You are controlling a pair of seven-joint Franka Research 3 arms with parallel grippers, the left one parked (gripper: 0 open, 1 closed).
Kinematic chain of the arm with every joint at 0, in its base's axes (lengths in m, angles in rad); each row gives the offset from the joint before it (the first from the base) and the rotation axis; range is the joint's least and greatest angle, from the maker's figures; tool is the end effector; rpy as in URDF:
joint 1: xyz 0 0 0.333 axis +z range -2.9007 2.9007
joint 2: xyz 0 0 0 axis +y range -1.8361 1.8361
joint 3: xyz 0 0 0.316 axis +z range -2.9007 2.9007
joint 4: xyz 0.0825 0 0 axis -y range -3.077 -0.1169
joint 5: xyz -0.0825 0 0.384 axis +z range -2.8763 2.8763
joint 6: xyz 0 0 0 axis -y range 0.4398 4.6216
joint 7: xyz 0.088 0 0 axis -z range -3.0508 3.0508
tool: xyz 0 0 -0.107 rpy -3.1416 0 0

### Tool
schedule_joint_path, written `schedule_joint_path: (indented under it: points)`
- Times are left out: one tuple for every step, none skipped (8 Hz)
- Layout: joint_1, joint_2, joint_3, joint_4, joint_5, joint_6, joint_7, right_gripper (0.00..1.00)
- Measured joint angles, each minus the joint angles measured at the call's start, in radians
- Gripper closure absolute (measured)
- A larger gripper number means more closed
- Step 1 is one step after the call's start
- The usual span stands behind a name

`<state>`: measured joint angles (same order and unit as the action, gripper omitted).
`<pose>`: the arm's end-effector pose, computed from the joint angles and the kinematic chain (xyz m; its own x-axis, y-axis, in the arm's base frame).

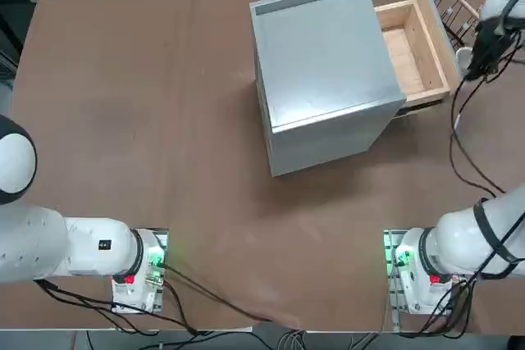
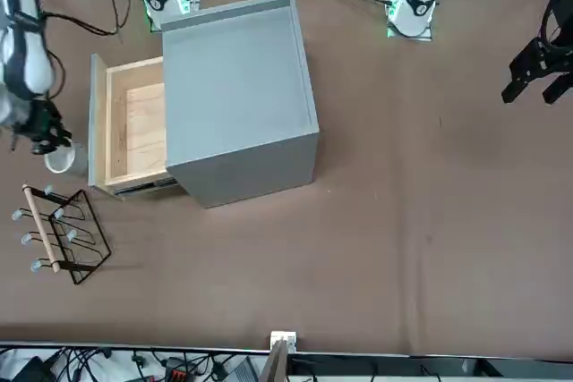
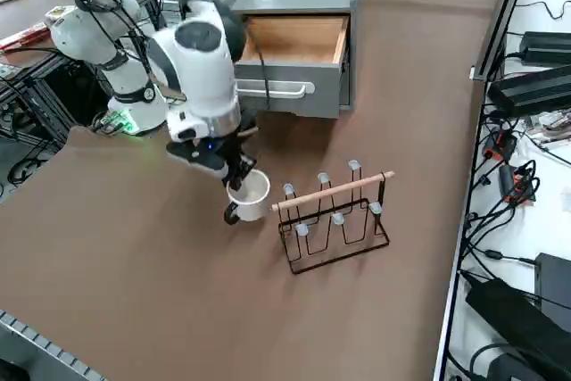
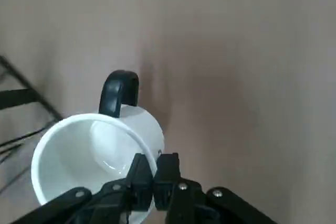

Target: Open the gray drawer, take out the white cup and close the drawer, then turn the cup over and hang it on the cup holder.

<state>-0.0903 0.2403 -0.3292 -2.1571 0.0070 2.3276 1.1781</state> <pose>0.5094 -0.2255 0.2879 -0.0233 -0.9987 0.0449 -0.9964 0.0269 0.0801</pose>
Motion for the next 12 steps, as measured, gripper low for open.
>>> schedule_joint_path:
  points:
    - [0.0,0.018,0.002,-0.025,0.001,0.053,0.003,0.95]
    - [0.001,0.038,0.003,-0.036,0.002,0.088,0.01,0.95]
    - [0.001,0.043,0.002,-0.036,0.002,0.093,0.02,0.93]
    - [0.001,0.043,0.003,-0.036,0.002,0.093,0.025,0.89]
    - [0.003,0.042,0.004,-0.036,0.002,0.091,0.027,0.83]
    - [0.005,0.036,0.007,-0.03,0.002,0.073,0.027,0.67]
    - [0.008,0.012,0.01,-0.007,0.002,0.001,0.023,0.47]
    - [0.01,-0.028,0.011,0.048,0.002,-0.146,0.0,0.3]
    - [0.01,-0.071,0.011,0.13,0.002,-0.324,-0.048,0.08]
    - [0.011,-0.106,0.011,0.224,0.019,-0.488,-0.125,0.0]
    - [0.011,-0.129,0.012,0.299,0.063,-0.598,-0.243,0.0]
    - [0.011,-0.147,0.012,0.338,0.105,-0.65,-0.38,0.0]
